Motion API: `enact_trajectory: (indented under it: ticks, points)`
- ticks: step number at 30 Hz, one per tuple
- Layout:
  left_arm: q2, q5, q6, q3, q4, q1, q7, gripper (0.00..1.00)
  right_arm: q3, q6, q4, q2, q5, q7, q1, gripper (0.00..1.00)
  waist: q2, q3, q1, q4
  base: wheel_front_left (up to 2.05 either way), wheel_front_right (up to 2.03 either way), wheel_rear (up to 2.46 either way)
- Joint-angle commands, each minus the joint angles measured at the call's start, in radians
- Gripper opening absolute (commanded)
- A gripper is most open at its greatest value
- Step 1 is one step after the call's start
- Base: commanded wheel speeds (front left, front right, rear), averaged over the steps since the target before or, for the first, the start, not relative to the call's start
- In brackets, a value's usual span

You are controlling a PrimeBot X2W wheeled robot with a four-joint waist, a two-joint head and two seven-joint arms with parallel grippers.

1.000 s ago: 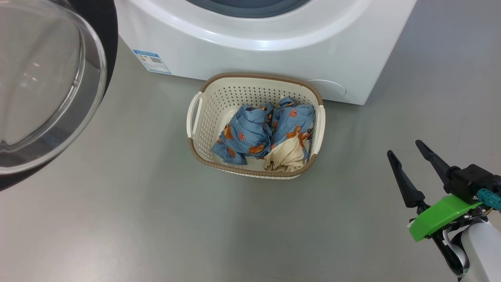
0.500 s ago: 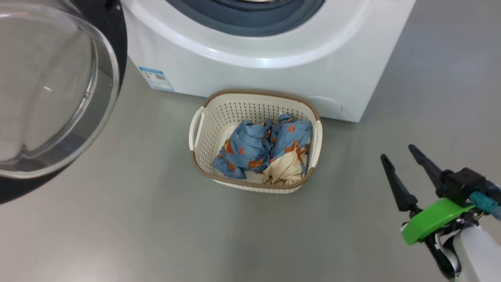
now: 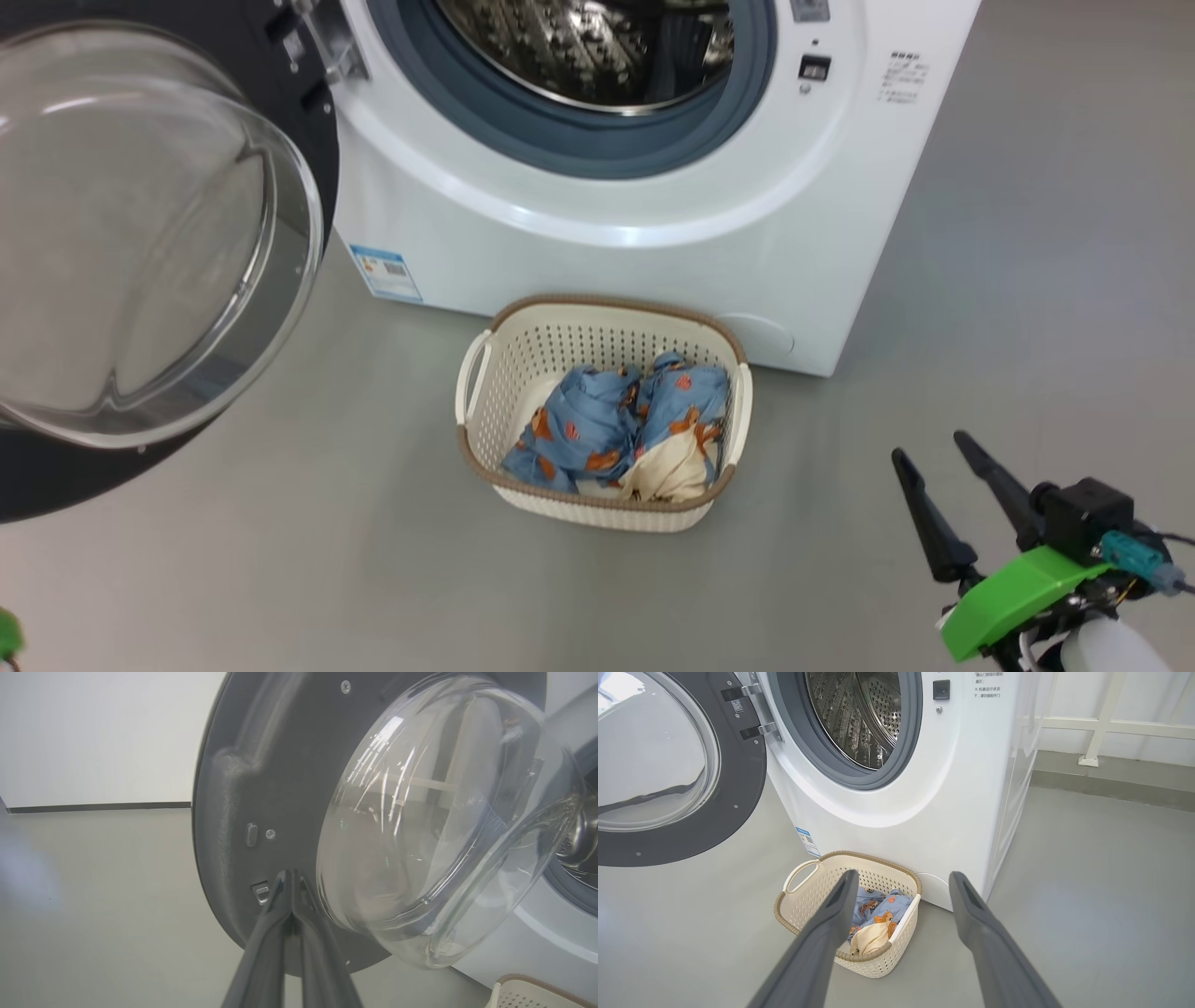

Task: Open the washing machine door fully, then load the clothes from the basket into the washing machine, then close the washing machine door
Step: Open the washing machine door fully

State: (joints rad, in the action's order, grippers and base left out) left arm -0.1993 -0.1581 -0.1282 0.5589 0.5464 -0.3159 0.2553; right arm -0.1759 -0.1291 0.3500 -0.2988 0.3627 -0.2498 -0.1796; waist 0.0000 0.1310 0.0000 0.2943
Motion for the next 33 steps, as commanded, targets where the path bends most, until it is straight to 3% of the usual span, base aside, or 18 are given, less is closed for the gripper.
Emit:
enact_trajectory:
  ticks: [1, 3, 6, 7, 8, 9, 10, 33]
  points:
    - [-0.031, -0.013, -0.002, -0.003, -0.059, 0.041, 0.006, 0.0, -0.018, -0.002, -0.022, 0.0, 0.007, -0.012, 0.022, 1.0, 0.0, -0.045, 0.0, -0.013, 0.0, 0.0, 0.0]
    - [-0.013, -0.022, -0.002, -0.035, -0.099, 0.08, 0.006, 0.16, -0.018, -0.002, -0.026, 0.001, 0.012, -0.012, 0.035, 1.0, 0.0, -0.061, 0.0, -0.022, 0.0, 0.0, 0.0]
    - [0.009, -0.039, -0.002, -0.096, -0.157, 0.138, 0.006, 0.51, -0.009, -0.002, -0.034, 0.006, 0.017, -0.012, 0.053, 1.0, 0.0, -0.081, 0.0, -0.038, 0.0, 0.0, 0.0]
    - [0.016, -0.044, -0.002, -0.114, -0.175, 0.155, 0.006, 0.74, -0.006, -0.002, -0.037, 0.007, 0.018, -0.012, 0.058, 1.0, 0.0, -0.084, 0.0, -0.044, 0.0, 0.0, 0.0]
    - [0.024, -0.049, -0.002, -0.135, -0.194, 0.171, 0.006, 0.89, -0.002, -0.002, -0.039, 0.008, 0.018, -0.012, 0.062, 1.0, 0.0, -0.087, 0.0, -0.05, 0.0, 0.0, 0.0]
    - [0.024, -0.049, -0.002, -0.135, -0.194, 0.171, 0.006, 0.89, -0.002, -0.002, -0.039, 0.008, 0.018, -0.012, 0.062, 1.0, 0.0, -0.087, 0.0, -0.05, 0.0, 0.0, 0.0]
    - [0.027, -0.052, -0.002, -0.156, -0.208, 0.187, 0.006, 1.0, 0.001, -0.002, -0.042, 0.009, 0.018, -0.012, 0.066, 1.0, 0.0, -0.089, 0.0, -0.057, 0.0, 0.0, 0.0]
    - [0.003, -0.187, -0.002, -0.433, -0.318, 0.281, 0.006, 1.0, 0.049, -0.002, -0.06, 0.024, 0.0, -0.012, 0.09, 1.0, 0.0, -0.09, 0.0, -0.292, 0.0, 0.0, 0.0]
